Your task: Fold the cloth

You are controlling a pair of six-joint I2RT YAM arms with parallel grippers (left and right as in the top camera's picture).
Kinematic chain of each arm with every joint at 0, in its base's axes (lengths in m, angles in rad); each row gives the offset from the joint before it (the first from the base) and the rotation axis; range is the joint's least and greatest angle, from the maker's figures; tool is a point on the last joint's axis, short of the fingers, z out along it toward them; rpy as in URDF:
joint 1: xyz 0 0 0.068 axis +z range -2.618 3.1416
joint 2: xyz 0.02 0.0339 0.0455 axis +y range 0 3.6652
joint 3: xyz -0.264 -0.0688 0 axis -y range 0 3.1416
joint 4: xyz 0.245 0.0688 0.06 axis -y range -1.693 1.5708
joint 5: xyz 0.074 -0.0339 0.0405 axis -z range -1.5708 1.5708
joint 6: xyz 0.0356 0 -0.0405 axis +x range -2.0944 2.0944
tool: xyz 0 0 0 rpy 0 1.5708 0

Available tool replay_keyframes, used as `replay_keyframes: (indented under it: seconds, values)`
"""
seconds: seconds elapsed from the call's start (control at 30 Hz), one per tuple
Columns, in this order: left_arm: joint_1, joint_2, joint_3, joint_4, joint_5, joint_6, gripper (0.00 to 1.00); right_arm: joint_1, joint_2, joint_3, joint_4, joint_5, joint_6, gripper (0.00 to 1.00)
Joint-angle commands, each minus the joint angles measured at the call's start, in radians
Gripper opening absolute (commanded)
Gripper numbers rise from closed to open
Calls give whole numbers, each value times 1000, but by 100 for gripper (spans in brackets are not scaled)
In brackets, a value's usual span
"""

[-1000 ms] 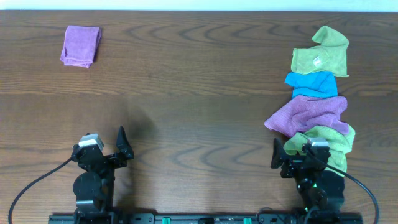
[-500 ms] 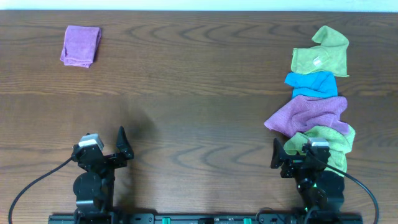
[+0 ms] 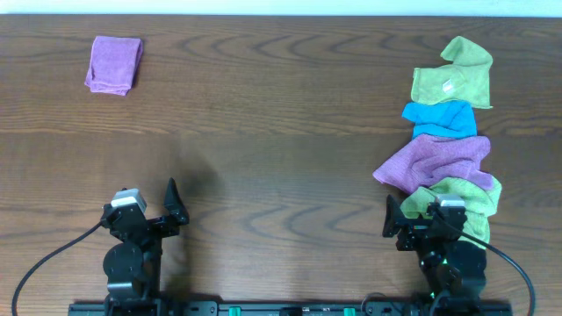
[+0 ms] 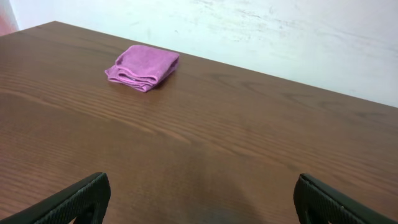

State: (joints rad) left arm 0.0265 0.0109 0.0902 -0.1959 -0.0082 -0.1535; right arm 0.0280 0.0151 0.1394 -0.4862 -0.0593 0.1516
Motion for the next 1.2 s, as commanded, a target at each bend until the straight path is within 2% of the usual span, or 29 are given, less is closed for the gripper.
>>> replay_keyframes:
  seconds: [0.0,0.03,0.13,0.3,0.47,0.57,0.83,0.93,1.03,1.17]
  values:
    - [6,-6,-31,-5,-18,0,95,-8,-10,-4,6,7,5,99]
    - [6,-6,-31,-5,-18,0,95,-8,-10,-4,16,11,14,99]
    - [6,-6,-31,-5,-18,0,96,-8,-7,-5,97,21,173,99]
    - [6,-6,-31,-5,-18,0,95,-8,67,-3,260,178,353,99]
    - [6,-6,-31,-5,-18,0,95,-8,271,40,483,286,344,99]
    - [6,-6,-31,-5,-18,0,95,-23,481,138,558,349,290,99]
    - [6,-6,-31,-5,-18,0,96,-127,1079,530,584,360,261,99]
    - [6,-6,-31,-5,-18,0,95,-158,1299,713,574,303,170,99]
    - [6,-6,-31,-5,-18,0,95,-164,1439,823,556,257,150,99]
    - [6,-6,-31,-5,-18,0,95,-164,1496,853,581,132,146,99]
